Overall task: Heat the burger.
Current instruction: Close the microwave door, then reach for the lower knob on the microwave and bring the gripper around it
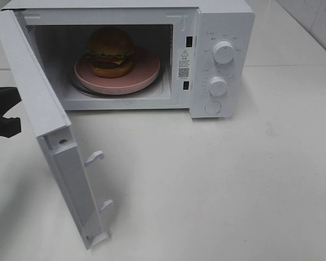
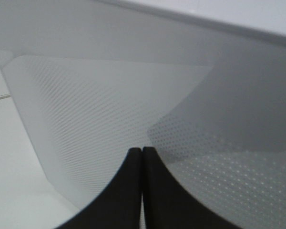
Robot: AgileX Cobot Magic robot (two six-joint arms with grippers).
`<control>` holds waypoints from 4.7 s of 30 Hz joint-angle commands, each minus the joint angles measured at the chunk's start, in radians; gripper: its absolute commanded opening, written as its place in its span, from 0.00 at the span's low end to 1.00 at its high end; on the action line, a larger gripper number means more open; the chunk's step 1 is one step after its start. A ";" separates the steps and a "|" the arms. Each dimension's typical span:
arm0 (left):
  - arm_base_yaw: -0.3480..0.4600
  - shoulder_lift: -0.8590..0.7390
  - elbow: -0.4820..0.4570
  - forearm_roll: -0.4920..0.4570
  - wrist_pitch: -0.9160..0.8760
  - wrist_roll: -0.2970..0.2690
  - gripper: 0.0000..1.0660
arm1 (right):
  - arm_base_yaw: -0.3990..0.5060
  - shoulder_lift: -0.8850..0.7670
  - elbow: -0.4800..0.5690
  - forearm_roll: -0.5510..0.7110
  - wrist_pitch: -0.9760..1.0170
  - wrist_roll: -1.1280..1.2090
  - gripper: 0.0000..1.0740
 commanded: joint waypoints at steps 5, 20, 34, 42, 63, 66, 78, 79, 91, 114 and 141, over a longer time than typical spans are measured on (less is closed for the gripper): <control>-0.085 0.007 -0.002 0.001 -0.059 0.001 0.00 | -0.003 -0.027 0.003 -0.003 -0.017 -0.006 0.69; -0.370 0.138 -0.059 -0.280 -0.070 0.130 0.00 | -0.003 -0.027 0.003 -0.003 -0.017 -0.006 0.69; -0.539 0.247 -0.229 -0.459 -0.063 0.202 0.00 | -0.003 -0.027 0.003 -0.003 -0.017 -0.005 0.69; -0.582 0.327 -0.324 -0.508 -0.062 0.202 0.00 | -0.003 -0.027 0.003 -0.003 -0.017 -0.005 0.69; -0.592 0.511 -0.603 -0.512 -0.008 0.194 0.00 | -0.003 -0.027 0.003 -0.003 -0.017 -0.004 0.69; -0.592 0.535 -0.646 -0.512 -0.005 0.194 0.00 | -0.003 -0.027 0.003 -0.003 -0.017 -0.004 0.69; -0.592 0.643 -0.822 -0.547 0.021 0.194 0.00 | -0.003 -0.027 0.003 -0.003 -0.017 -0.004 0.69; -0.592 0.643 -0.822 -0.547 0.021 0.194 0.00 | -0.003 -0.027 0.003 -0.003 -0.017 -0.004 0.69; -0.568 0.701 -0.923 -0.592 0.049 0.225 0.00 | -0.003 -0.027 0.003 -0.003 -0.017 -0.004 0.69; -0.561 0.618 -0.805 -0.548 0.072 0.246 0.00 | -0.003 -0.027 0.003 -0.003 -0.017 -0.005 0.69; -0.639 0.296 -0.663 -0.537 1.270 0.244 0.94 | -0.003 -0.027 0.003 -0.004 -0.017 0.002 0.69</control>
